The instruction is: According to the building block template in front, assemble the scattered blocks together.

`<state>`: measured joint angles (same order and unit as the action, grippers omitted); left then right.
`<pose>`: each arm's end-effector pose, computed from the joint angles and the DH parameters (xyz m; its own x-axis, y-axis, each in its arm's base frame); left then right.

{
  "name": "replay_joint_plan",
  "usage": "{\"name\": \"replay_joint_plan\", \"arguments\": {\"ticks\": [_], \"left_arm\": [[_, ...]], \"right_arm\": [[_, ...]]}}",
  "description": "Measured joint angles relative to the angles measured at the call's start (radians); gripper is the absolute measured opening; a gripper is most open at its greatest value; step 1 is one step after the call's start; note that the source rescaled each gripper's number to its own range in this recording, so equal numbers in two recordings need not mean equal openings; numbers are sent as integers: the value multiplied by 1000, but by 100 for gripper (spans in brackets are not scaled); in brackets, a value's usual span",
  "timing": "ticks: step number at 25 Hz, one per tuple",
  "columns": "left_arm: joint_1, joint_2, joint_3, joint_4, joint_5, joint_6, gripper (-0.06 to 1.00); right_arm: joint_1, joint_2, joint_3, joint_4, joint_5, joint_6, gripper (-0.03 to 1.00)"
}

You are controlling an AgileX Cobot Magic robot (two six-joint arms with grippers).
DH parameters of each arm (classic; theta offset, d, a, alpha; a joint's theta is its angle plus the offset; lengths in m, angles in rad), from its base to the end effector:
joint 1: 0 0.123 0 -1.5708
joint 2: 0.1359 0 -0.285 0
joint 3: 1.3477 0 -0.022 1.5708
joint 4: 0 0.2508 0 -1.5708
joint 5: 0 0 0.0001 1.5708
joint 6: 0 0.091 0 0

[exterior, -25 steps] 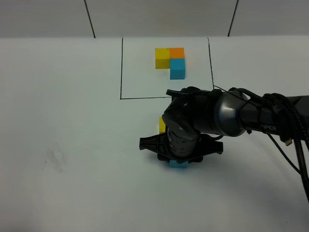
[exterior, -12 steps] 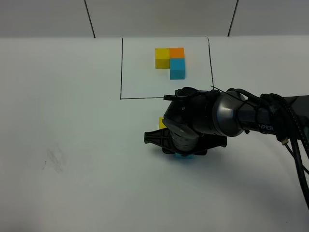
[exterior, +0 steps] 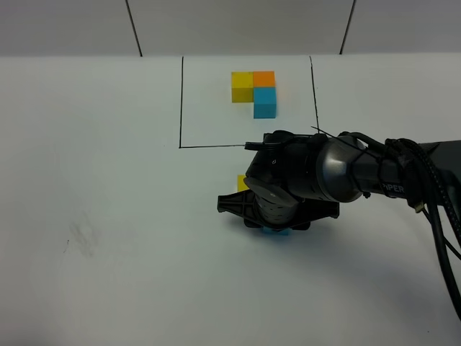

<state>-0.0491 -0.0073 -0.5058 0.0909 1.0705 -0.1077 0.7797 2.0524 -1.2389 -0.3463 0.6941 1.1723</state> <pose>-0.0069 0.0076 0.2783 -0.4486 -0.0418 -0.8927 -0.0509 0.9985 -0.0212 0.2862 0.2552 0.1179 -0.9505 0.1370 -0.2788 0.1403 0.9901 0.0082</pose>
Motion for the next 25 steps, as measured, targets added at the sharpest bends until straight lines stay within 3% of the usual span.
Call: {"name": "replay_joint_plan", "arguments": {"ticks": [25], "left_arm": [[0,0,0,0,0,0,69]], "right_arm": [[-9,31,-10,-6,-36,-47,26]]}}
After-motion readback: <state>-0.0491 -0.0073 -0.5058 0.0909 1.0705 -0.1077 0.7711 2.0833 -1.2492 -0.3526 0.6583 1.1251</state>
